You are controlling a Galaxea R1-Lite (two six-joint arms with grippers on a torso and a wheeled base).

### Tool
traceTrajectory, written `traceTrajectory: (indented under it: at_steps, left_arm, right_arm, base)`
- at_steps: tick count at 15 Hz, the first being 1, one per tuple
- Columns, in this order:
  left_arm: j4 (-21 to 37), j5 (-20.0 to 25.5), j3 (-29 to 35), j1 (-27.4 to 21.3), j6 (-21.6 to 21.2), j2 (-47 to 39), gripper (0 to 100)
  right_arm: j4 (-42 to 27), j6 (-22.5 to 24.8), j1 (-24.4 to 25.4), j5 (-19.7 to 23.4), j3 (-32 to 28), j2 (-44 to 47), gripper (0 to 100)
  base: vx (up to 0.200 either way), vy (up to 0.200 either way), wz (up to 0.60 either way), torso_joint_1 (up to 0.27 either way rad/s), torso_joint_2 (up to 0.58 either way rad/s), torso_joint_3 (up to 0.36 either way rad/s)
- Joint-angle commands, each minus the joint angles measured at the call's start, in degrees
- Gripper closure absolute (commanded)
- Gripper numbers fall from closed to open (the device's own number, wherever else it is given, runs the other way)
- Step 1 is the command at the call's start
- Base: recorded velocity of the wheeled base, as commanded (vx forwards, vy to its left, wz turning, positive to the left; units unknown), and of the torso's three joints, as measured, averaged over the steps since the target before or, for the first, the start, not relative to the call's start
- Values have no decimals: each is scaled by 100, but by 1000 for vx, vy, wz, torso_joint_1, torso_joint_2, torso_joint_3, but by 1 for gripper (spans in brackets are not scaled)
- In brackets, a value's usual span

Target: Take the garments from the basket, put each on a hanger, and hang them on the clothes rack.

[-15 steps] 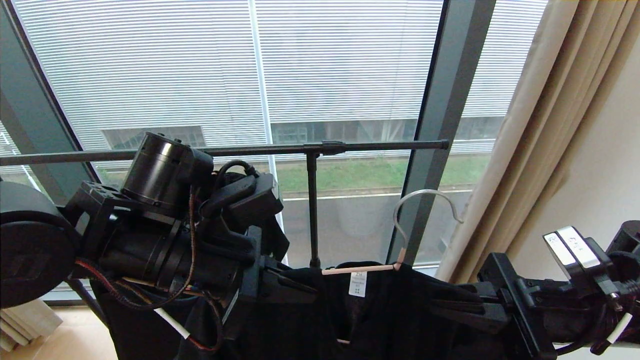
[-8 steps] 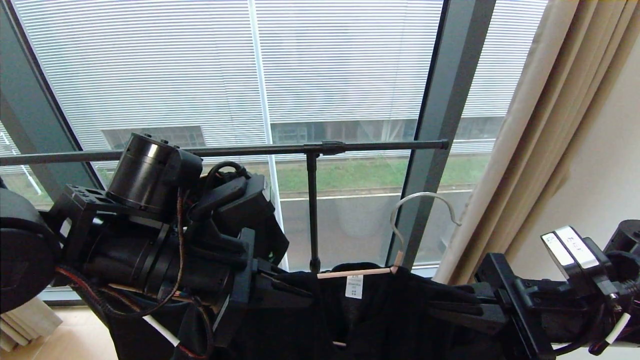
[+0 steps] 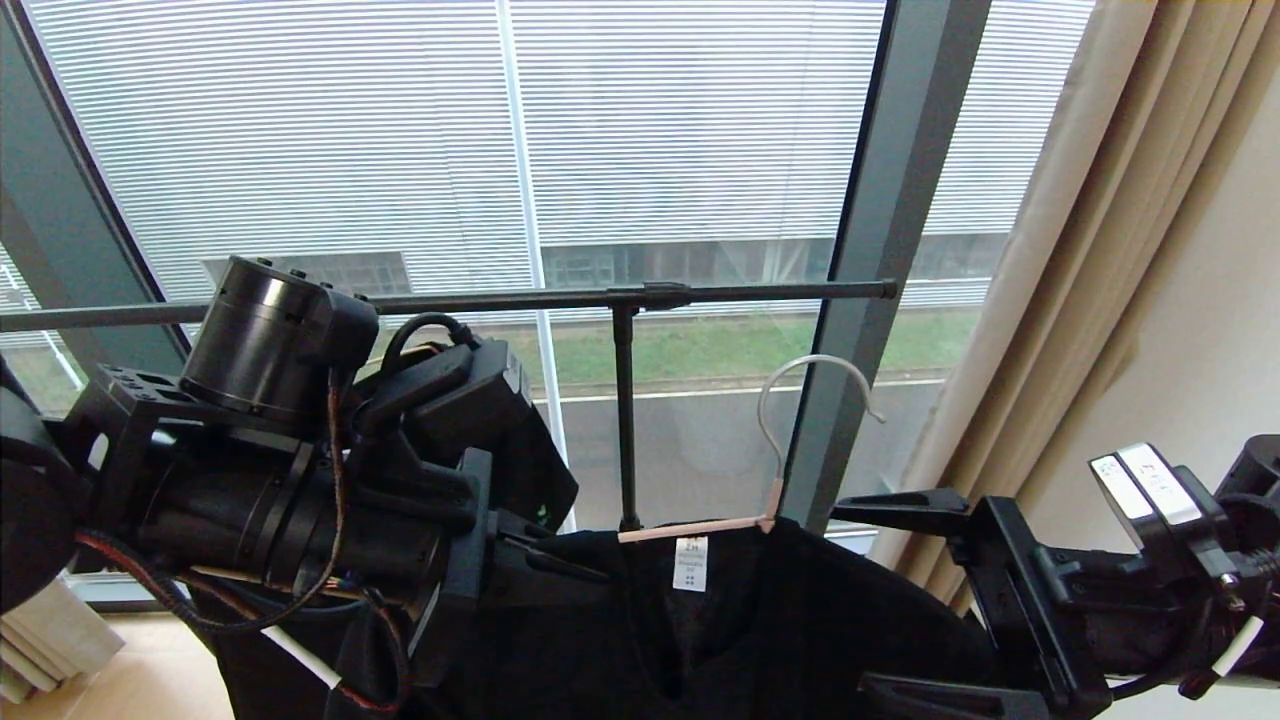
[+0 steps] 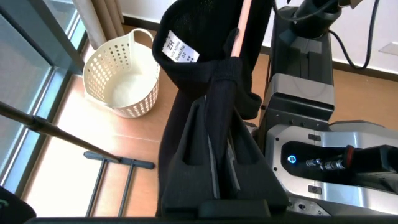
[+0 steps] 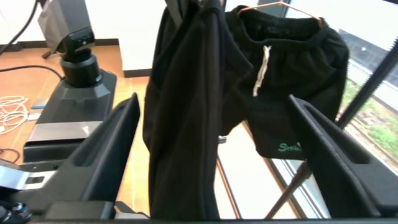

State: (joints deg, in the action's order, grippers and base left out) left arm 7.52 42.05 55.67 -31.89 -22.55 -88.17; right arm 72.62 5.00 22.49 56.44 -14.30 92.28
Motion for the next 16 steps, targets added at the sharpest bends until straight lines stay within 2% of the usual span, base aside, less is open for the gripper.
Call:
traceTrajectory:
  at_steps: [1, 5, 6, 16]
  left_arm:
    - [-5, 5, -83, 78, -4, 151, 100]
    - [-23, -3, -294, 245, -21, 389, 100]
    - [-40, -39, -426, 456, -30, 573, 100]
    - [-31, -30, -496, 1071, -30, 1276, 100]
  right_arm:
    - [7, 1, -34, -2, -20, 18, 0]
    - [7, 1, -131, -2, -47, 9, 0]
    - [7, 1, -131, -2, -47, 35, 0]
    - [15, 10, -236, -10, -134, 510, 0]
  base:
    - [0, 0, 0, 0, 0, 0]
    - [0, 0, 0, 0, 0, 0]
    - [0, 0, 0, 0, 0, 0]
    - [0, 0, 0, 0, 0, 0]
